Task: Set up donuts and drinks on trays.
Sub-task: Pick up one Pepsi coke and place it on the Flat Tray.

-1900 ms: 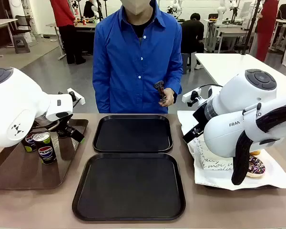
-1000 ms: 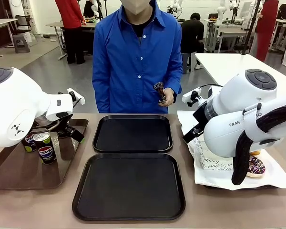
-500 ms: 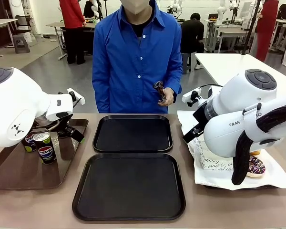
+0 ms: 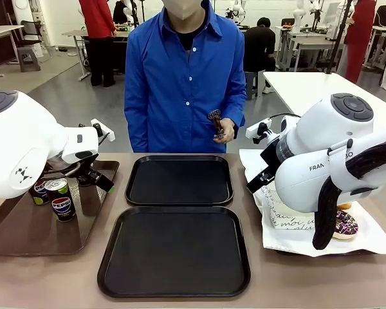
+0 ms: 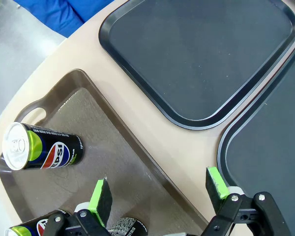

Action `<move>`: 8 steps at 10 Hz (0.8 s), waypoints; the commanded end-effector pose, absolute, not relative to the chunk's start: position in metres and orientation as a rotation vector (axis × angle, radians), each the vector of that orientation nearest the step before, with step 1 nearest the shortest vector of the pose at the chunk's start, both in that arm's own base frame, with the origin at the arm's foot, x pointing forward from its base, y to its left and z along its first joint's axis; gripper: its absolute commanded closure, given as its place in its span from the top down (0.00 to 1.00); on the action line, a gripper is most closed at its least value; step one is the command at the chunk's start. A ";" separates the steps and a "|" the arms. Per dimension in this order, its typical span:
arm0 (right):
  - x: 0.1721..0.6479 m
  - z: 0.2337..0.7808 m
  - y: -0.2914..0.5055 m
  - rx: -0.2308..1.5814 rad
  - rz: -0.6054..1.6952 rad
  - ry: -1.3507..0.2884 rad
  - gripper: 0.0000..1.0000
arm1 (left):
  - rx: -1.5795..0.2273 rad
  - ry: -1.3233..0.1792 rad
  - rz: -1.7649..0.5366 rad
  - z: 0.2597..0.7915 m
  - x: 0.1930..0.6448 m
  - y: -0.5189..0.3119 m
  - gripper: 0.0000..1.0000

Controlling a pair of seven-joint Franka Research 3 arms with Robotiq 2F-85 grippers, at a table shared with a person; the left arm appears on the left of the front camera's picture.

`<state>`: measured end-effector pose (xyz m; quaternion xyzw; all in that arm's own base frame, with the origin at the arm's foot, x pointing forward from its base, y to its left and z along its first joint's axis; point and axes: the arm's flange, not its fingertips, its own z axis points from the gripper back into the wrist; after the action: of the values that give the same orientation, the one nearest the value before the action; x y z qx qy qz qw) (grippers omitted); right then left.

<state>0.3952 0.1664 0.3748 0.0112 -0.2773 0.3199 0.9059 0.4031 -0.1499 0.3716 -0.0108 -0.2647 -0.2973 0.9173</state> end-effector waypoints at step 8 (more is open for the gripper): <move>0.149 0.400 0.062 0.050 0.585 -0.526 1.00 | -0.046 -0.439 -0.711 0.445 0.227 -0.060 1.00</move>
<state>0.3380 0.1466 0.4883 0.0048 -0.2642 0.3102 0.9132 0.3392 -0.1072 0.5023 -0.0049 -0.2430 -0.3406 0.9083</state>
